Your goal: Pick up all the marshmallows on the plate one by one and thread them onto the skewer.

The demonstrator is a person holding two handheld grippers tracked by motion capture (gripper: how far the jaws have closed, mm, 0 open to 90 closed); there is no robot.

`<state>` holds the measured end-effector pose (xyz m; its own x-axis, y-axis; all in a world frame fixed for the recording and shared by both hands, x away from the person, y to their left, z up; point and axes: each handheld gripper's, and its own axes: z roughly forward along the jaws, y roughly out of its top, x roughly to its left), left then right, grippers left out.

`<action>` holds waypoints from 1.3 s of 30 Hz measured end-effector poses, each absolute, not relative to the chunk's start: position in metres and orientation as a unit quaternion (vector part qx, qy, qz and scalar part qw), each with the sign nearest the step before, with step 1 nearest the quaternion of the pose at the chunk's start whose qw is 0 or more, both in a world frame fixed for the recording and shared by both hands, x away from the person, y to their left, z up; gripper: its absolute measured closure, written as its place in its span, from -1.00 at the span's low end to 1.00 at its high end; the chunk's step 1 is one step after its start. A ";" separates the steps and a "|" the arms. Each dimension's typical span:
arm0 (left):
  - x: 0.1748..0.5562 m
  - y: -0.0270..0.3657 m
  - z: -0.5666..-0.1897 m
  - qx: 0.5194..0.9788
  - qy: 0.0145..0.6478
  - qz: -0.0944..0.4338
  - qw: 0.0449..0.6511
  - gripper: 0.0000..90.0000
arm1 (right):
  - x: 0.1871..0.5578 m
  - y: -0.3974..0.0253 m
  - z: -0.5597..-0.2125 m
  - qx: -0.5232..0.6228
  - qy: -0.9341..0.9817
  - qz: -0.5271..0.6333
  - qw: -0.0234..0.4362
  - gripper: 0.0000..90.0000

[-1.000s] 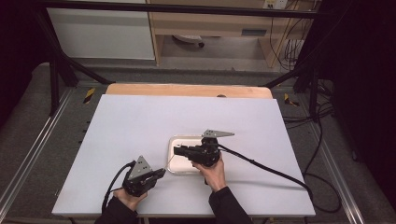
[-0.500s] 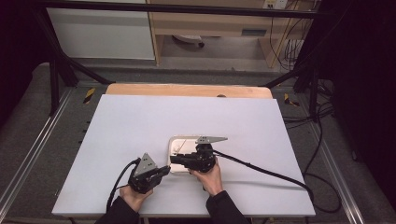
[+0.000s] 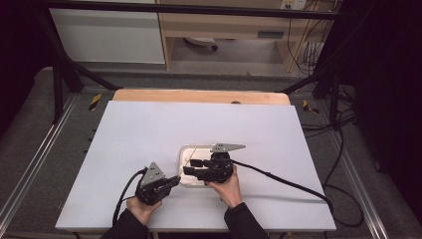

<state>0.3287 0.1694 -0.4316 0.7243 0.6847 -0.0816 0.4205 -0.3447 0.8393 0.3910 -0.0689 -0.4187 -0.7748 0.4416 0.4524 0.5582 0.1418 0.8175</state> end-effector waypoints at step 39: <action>0.326 0.181 -0.434 0.812 0.344 0.128 0.454 0.97 | 0.407 -0.120 -0.436 -0.306 -0.853 -0.416 -0.072 -0.40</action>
<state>0.3262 0.1811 -0.4340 0.7303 0.6751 -0.1042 0.4426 -0.3515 0.8250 0.4067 -0.1202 -0.4360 -0.8023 0.5822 0.1315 0.4622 0.4665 0.7541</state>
